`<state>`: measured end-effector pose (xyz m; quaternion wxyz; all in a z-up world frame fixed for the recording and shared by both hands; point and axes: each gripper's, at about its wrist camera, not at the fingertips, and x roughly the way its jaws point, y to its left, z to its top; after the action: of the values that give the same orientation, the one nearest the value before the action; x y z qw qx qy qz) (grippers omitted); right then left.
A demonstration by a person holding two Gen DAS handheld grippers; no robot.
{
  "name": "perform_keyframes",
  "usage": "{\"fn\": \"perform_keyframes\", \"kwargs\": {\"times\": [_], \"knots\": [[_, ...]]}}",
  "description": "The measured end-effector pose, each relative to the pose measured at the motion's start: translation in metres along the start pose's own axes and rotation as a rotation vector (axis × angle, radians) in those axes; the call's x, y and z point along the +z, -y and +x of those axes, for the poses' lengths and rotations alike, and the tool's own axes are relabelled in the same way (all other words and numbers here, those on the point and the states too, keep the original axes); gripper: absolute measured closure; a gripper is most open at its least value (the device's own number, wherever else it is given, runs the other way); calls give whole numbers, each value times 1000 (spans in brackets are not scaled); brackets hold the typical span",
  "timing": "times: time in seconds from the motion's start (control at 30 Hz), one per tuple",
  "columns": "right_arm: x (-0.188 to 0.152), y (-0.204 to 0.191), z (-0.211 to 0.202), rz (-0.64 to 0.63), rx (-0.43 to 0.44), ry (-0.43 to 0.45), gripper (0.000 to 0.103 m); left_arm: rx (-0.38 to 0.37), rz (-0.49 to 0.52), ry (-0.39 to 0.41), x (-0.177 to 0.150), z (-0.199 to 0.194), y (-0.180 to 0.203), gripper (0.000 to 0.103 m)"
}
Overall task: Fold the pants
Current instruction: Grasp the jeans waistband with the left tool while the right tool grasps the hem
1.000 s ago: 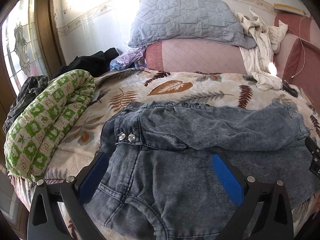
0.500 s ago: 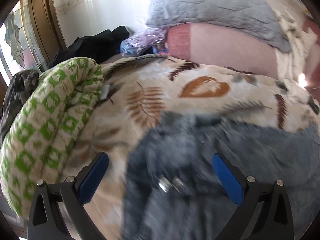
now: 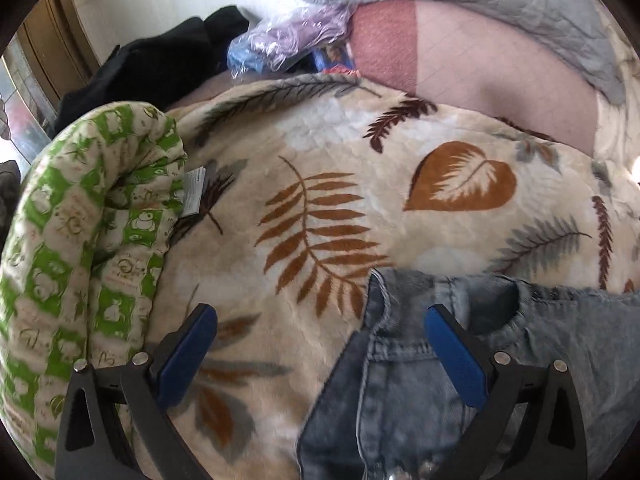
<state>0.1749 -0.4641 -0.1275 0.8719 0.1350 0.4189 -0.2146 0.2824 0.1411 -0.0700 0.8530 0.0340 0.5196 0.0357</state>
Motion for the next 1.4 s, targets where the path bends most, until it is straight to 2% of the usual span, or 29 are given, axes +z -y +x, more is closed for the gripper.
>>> {"fn": "perform_keyframes", "kwargs": {"times": [0.2,0.27,0.37,0.4,0.43,0.5,0.57,0.6,0.63,0.7,0.87,1.13,1.23,1.3,1.4], "knots": [[1,0,0,9,1,40,0,-46,-70,-61,10,24,4,0],[2,-2,-1,4,14,51,0,-61,-61,-80,12,30,12,0],[3,-8,-1,-23,19,50,0,-37,-28,-89,13,37,22,1],[2,-9,-1,-26,14,56,0,-42,-22,-96,13,40,23,6],[2,-10,0,-26,12,55,0,-52,-23,-109,13,43,24,19],[1,-10,1,-17,17,52,0,-86,-39,-145,14,52,24,37],[1,-12,2,-19,18,52,0,-113,-61,-166,13,58,23,40],[0,-14,3,-25,16,55,0,-113,-67,-171,13,60,24,45],[0,-15,2,-32,13,58,0,-117,-69,-171,12,61,25,58],[1,-18,3,-49,10,64,0,-169,-79,-171,12,63,26,73],[3,-15,9,-49,14,57,0,-164,-59,-153,15,64,33,93],[16,11,18,14,106,15,1,-189,-40,-79,16,52,37,99],[19,19,27,47,152,-25,6,-203,-21,-57,18,41,39,99],[19,21,34,51,161,-49,14,-211,-15,-54,16,35,38,99],[18,19,45,41,173,-77,19,-221,-6,-52,17,31,40,99]]}}
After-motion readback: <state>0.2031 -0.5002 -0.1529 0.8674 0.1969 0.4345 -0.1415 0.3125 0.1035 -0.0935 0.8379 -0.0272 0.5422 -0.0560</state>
